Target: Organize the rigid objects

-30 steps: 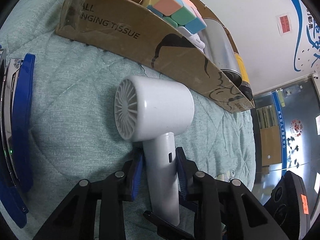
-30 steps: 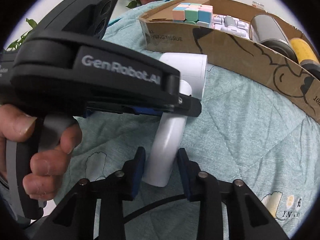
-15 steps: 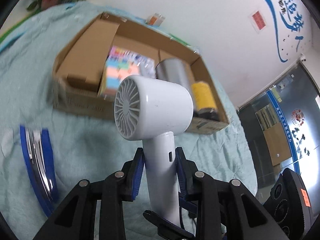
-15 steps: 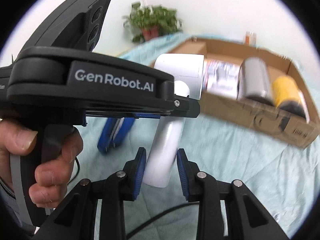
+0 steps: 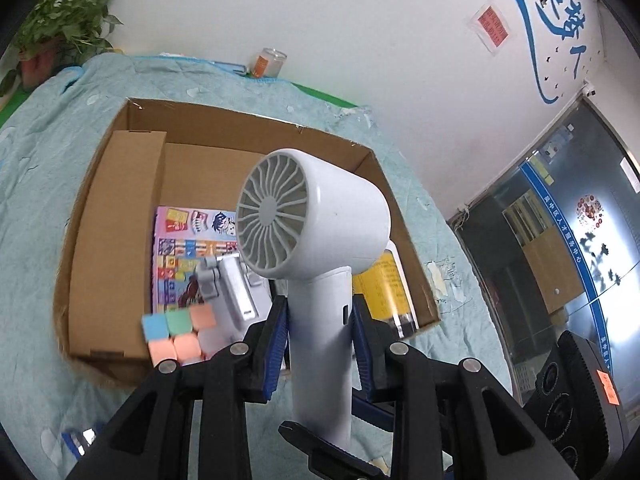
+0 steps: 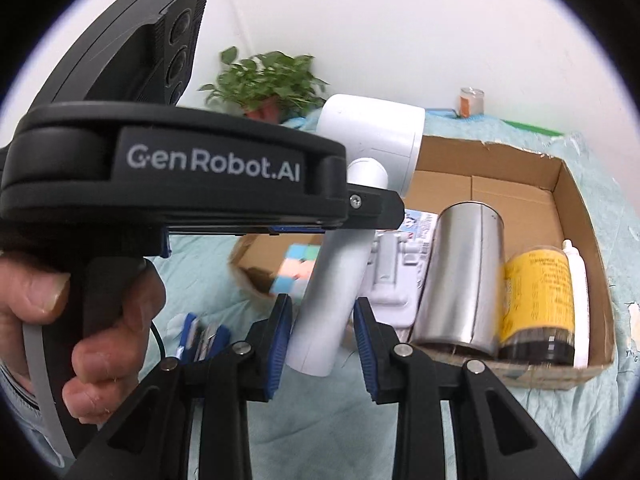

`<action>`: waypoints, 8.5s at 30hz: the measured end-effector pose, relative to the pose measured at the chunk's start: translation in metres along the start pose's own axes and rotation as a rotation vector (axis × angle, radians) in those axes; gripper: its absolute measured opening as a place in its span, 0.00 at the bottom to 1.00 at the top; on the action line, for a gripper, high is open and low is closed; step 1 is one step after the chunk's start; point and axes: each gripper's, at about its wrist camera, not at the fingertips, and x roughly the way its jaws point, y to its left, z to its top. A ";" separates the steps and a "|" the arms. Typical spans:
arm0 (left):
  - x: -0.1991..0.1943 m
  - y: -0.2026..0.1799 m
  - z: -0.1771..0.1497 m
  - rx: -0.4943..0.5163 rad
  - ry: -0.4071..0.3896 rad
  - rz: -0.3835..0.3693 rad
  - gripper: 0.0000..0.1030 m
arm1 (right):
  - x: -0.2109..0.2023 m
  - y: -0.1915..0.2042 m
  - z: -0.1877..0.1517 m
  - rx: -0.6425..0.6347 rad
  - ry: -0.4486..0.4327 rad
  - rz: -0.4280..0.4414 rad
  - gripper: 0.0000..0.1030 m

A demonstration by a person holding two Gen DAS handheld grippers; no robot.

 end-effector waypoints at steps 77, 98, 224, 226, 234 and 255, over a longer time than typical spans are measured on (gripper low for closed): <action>-0.026 0.122 -0.194 -0.243 -0.022 0.397 0.12 | -0.011 0.024 -0.138 -0.102 0.122 0.096 0.84; -0.024 0.104 -0.205 -0.289 0.008 0.206 0.10 | -0.012 0.034 -0.144 0.001 0.157 0.217 0.83; -0.035 -0.035 -0.148 0.138 -0.405 0.551 1.00 | -0.072 -0.049 -0.085 0.113 -0.106 -0.418 0.81; -0.036 -0.039 -0.150 0.145 -0.399 0.552 1.00 | -0.073 -0.048 -0.087 0.115 -0.106 -0.418 0.81; -0.033 -0.047 -0.151 0.151 -0.372 0.517 1.00 | -0.076 -0.055 -0.094 0.130 -0.096 -0.433 0.81; -0.017 -0.040 -0.149 0.174 -0.341 0.503 1.00 | -0.065 -0.066 -0.092 0.126 -0.081 -0.442 0.81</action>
